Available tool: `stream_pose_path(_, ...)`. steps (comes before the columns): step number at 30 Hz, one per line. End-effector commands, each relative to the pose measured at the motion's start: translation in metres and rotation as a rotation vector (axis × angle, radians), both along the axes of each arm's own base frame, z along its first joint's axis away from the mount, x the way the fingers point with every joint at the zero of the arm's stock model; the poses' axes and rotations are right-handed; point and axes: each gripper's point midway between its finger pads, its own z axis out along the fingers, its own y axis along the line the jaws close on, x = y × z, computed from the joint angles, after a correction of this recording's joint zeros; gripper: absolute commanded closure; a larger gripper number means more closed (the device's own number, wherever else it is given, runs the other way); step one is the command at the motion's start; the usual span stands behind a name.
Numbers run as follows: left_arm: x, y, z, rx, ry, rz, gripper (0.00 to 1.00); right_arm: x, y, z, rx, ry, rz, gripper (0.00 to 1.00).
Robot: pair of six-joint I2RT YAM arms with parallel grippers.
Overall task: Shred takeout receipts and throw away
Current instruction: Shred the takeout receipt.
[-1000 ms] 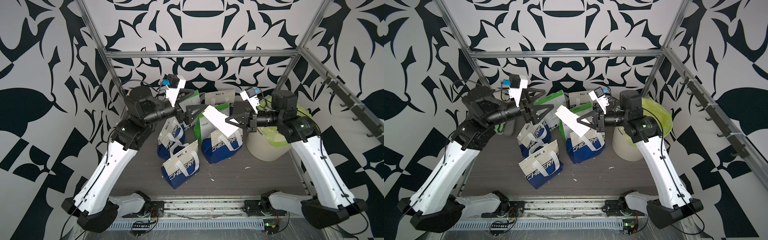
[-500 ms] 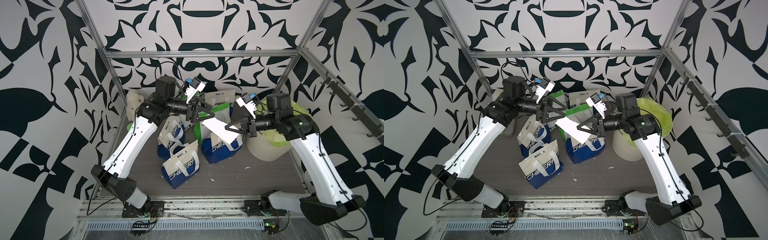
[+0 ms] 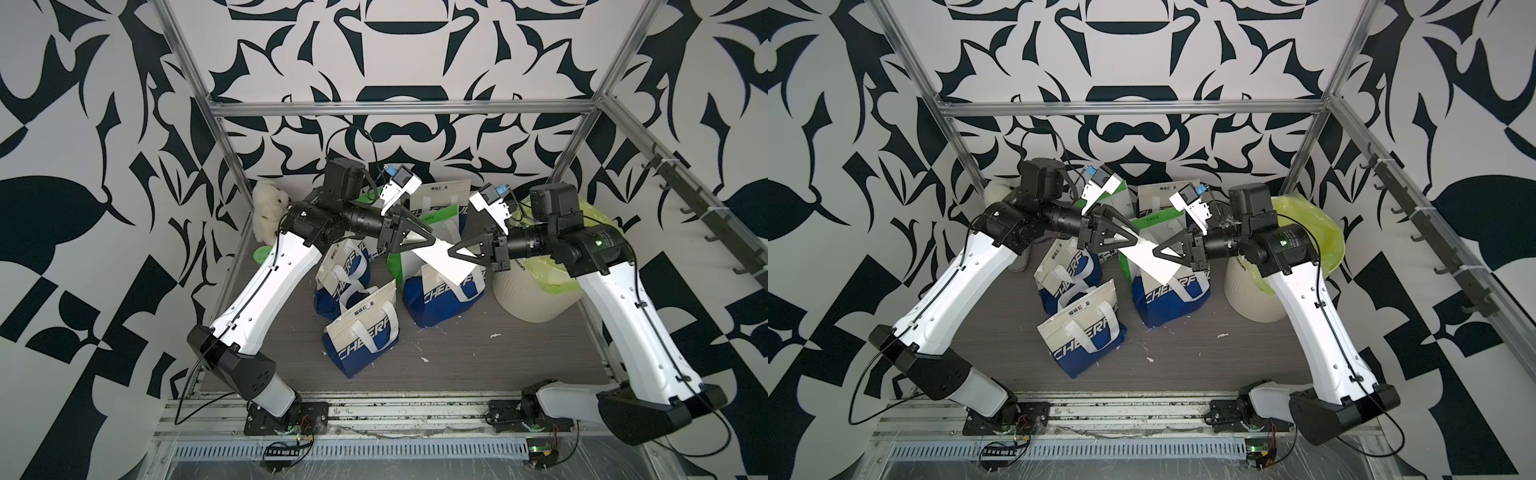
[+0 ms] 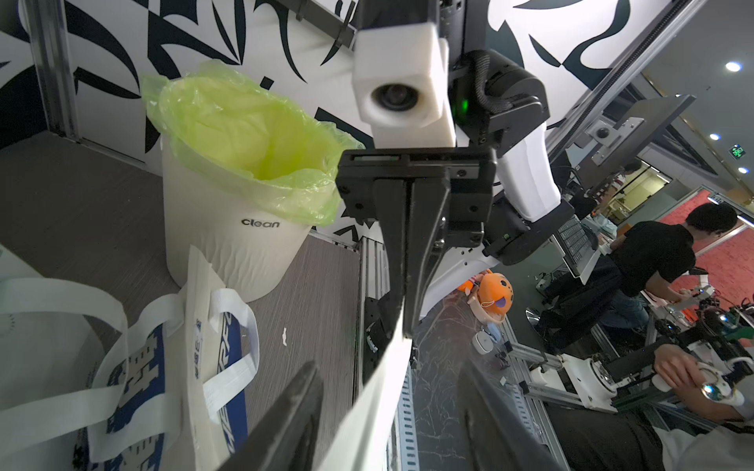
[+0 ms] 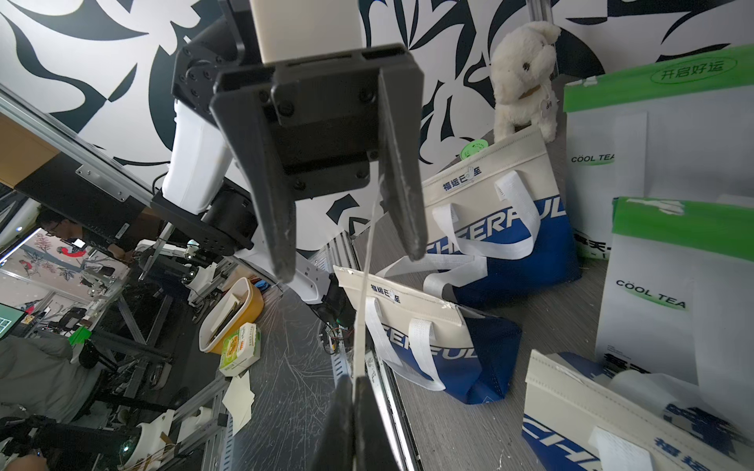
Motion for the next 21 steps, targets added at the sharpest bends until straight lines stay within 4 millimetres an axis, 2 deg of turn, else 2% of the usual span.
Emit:
stream_pose_path(1,-0.001,-0.003,0.002,0.009,-0.013,-0.002,0.47,-0.005,0.001,0.013,0.019,-0.044,0.015,1.00)
stream_pose_path(4,-0.004,-0.006,0.003,0.004,-0.006,-0.024,0.61,-0.004,0.001,0.012,0.017,-0.041,0.012,1.00)
stream_pose_path(7,-0.004,-0.007,0.003,0.000,0.002,-0.032,0.68,-0.003,0.001,0.011,0.015,-0.035,0.010,1.00)
stream_pose_path(10,-0.005,-0.007,0.004,-0.006,0.000,-0.029,0.90,-0.003,0.001,0.010,0.011,-0.035,0.006,1.00)
stream_pose_path(12,-0.005,-0.008,0.003,-0.005,0.002,-0.030,0.97,-0.002,0.001,0.009,0.009,-0.031,0.003,1.00)
stream_pose_path(13,-0.006,-0.008,0.002,-0.004,0.003,-0.031,1.00,-0.001,0.001,0.009,0.009,-0.033,0.001,1.00)
stream_pose_path(16,-0.007,-0.008,-0.001,0.002,0.005,-0.030,1.00,0.003,0.001,0.009,0.006,-0.043,-0.023,1.00)
stream_pose_path(19,-0.007,-0.008,-0.003,0.003,-0.003,-0.022,1.00,0.006,0.001,0.013,0.030,-0.063,-0.045,0.74)
stream_pose_path(21,-0.008,-0.008,-0.003,-0.005,-0.010,-0.018,1.00,0.007,0.002,0.018,0.070,-0.065,-0.052,0.67)
